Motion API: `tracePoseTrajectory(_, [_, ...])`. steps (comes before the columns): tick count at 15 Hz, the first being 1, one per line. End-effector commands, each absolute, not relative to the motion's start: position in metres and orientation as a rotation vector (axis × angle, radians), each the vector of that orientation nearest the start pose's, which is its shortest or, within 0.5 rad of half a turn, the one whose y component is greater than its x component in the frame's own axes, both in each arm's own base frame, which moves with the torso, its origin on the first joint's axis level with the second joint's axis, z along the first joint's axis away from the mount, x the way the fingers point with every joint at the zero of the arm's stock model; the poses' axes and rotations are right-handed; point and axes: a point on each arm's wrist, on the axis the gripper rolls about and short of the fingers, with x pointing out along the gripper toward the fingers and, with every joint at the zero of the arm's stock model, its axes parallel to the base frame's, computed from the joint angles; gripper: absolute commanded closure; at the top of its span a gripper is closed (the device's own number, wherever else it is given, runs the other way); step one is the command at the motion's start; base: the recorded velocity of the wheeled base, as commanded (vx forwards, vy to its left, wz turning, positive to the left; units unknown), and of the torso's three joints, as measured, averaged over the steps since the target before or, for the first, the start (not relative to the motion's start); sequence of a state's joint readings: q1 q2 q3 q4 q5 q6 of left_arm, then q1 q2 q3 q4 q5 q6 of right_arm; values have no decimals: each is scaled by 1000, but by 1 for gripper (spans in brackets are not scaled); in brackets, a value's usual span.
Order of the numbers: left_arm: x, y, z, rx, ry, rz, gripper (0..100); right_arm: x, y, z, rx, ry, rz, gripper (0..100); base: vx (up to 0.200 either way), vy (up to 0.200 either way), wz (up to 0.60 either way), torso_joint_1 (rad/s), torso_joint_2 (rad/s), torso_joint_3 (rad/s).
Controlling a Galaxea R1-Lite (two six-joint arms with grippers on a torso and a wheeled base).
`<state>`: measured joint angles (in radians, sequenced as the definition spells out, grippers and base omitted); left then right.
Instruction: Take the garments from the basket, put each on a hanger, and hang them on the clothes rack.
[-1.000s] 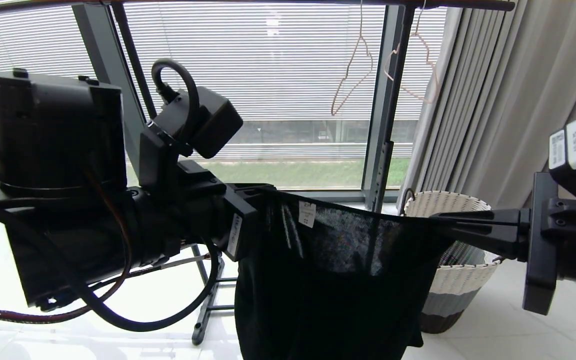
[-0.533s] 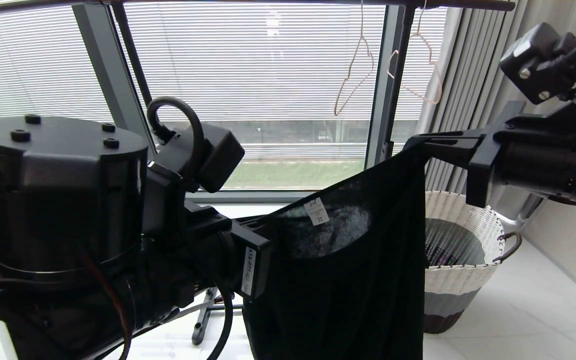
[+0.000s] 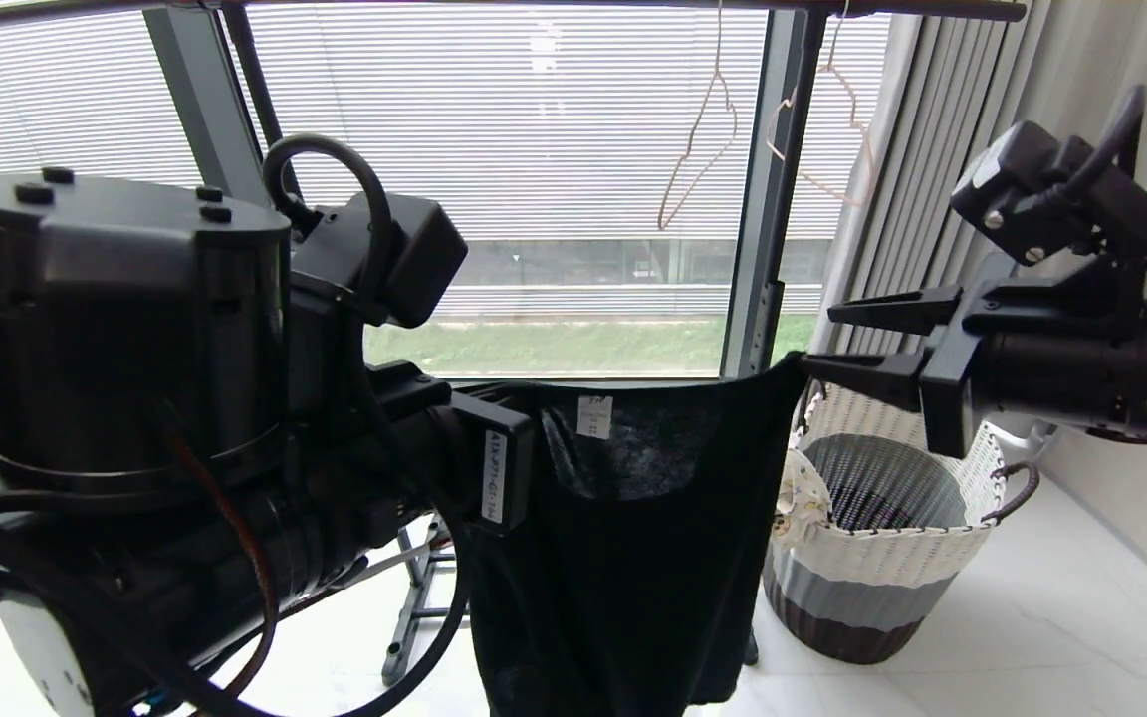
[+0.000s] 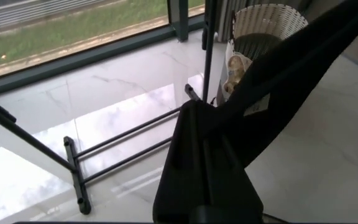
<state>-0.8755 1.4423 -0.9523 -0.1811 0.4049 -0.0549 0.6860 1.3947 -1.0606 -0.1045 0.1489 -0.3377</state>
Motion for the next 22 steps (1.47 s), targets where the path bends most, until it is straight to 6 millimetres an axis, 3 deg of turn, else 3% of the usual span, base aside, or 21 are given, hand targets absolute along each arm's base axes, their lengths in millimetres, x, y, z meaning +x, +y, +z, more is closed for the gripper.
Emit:
tracePoseTrajectory(1, [176, -191, 249, 134, 265, -431, 100, 154, 138, 280, -382, 81, 895, 0, 0, 0, 0, 0, 0, 0])
tracePoseTrajectory(3, [191, -197, 245, 148, 259, -334, 100, 131, 121, 269, -386, 85, 905, 0, 0, 0, 0, 0, 0, 0])
tracePoseTrajectory(5, [191, -188, 243, 199, 263, -303, 100, 136, 103, 273, -365, 80, 807, 0, 0, 0, 0, 0, 0, 0])
tracePoseTrajectory(8, [211, -160, 237, 246, 285, -186, 100, 147, 80, 283, -253, 94, 640, 0, 0, 0, 0, 0, 0, 0])
tracePoseTrajectory(9, [214, -141, 244, 243, 270, -128, 100, 153, 66, 282, -225, 122, 540, 0, 0, 0, 0, 0, 0, 0])
tracePoseTrajectory(11, [216, -84, 254, 267, 253, -29, 100, 163, 34, 278, -209, 171, 344, 0, 0, 0, 0, 0, 0, 0])
tracePoseTrajectory(13, [211, -28, 252, 305, 269, 43, 100, 167, 17, 275, -201, 200, 246, 0, 0, 0, 0, 0, 0, 0])
tracePoseTrajectory(15, [208, -1, 243, 278, 299, 121, 100, 170, 12, 266, -240, 240, 143, 0, 0, 0, 0, 0, 0, 0])
tracePoseTrajectory(22, [209, 4, 246, 268, 256, 153, 100, 175, 11, 263, -244, 248, 112, 0, 0, 0, 0, 0, 0, 0])
